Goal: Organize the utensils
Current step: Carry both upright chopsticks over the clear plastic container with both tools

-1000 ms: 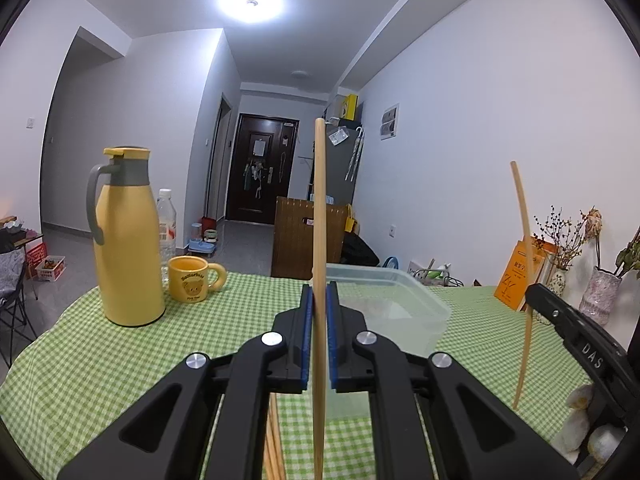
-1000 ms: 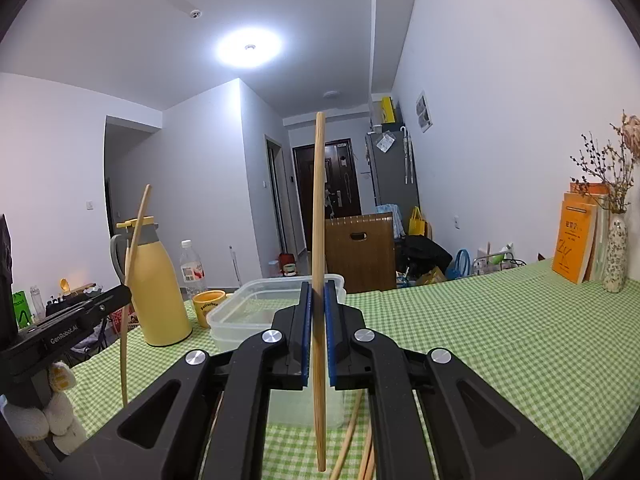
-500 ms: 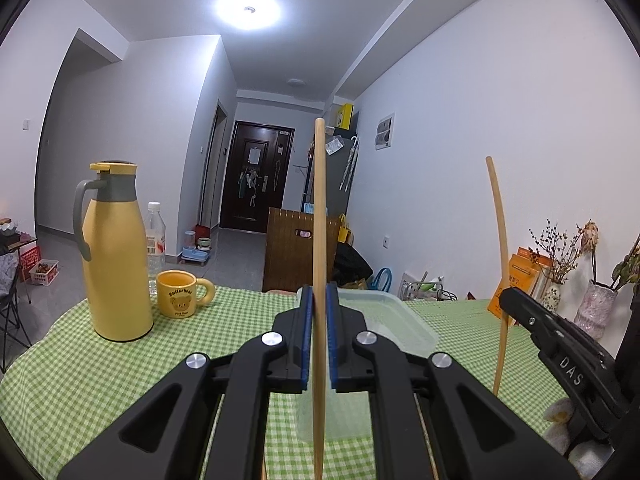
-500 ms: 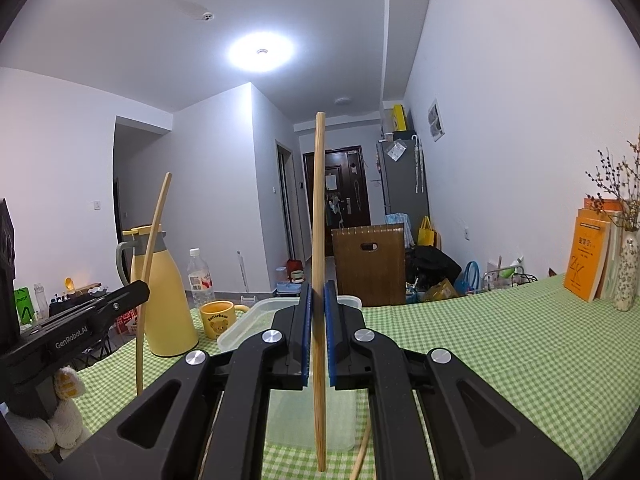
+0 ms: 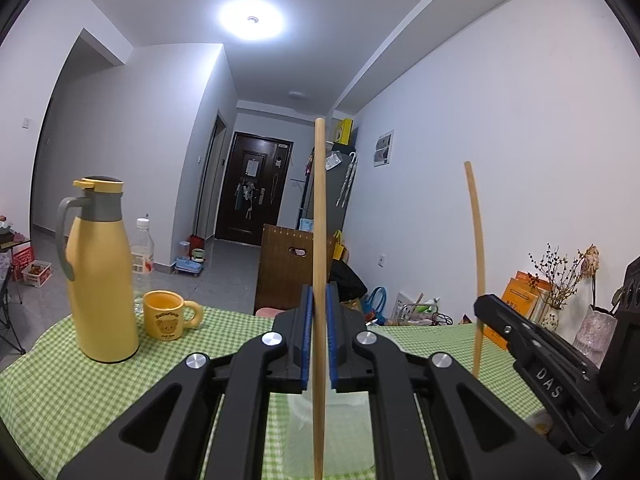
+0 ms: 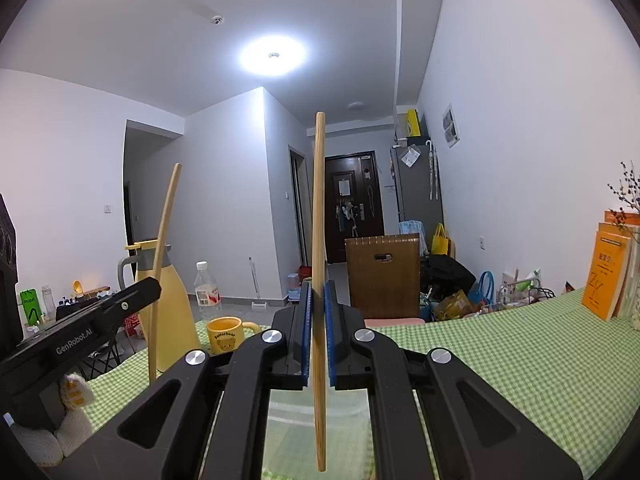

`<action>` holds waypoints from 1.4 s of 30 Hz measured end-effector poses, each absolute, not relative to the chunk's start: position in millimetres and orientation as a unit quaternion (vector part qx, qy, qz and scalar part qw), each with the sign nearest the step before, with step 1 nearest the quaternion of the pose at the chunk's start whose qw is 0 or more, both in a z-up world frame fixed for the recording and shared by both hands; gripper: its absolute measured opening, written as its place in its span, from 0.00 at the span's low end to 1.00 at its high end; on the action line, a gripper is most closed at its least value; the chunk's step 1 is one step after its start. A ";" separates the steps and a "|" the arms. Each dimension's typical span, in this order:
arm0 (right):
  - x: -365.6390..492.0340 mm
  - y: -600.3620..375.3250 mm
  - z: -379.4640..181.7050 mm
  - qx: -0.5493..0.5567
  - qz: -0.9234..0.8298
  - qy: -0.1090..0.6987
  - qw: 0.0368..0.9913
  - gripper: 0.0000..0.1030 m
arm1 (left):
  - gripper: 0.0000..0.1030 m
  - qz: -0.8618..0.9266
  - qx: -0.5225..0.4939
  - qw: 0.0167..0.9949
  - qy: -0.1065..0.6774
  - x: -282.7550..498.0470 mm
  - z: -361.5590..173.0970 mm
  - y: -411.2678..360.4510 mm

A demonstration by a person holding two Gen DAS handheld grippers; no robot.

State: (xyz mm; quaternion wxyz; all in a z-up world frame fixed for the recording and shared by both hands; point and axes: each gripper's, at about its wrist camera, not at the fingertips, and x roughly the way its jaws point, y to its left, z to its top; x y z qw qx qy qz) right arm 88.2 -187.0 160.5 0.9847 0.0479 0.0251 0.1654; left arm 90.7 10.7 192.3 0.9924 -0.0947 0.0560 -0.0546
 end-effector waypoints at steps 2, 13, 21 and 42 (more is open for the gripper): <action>93.2 -185.9 162.5 0.050 0.168 0.025 0.984 0.06 | 0.04 -0.058 -0.096 0.992 0.055 96.2 194.8 8.7; 131.1 -185.8 167.8 0.055 0.183 0.035 0.981 0.06 | 0.04 -0.071 -0.099 0.991 0.048 139.4 209.1 0.8; 162.8 -182.7 156.6 0.056 0.186 0.056 0.979 0.06 | 0.04 -0.070 -0.112 0.989 0.062 173.9 194.3 4.1; 184.1 -174.5 111.9 0.041 0.209 0.099 0.972 0.06 | 0.04 -0.086 -0.085 0.989 0.081 210.2 130.9 4.3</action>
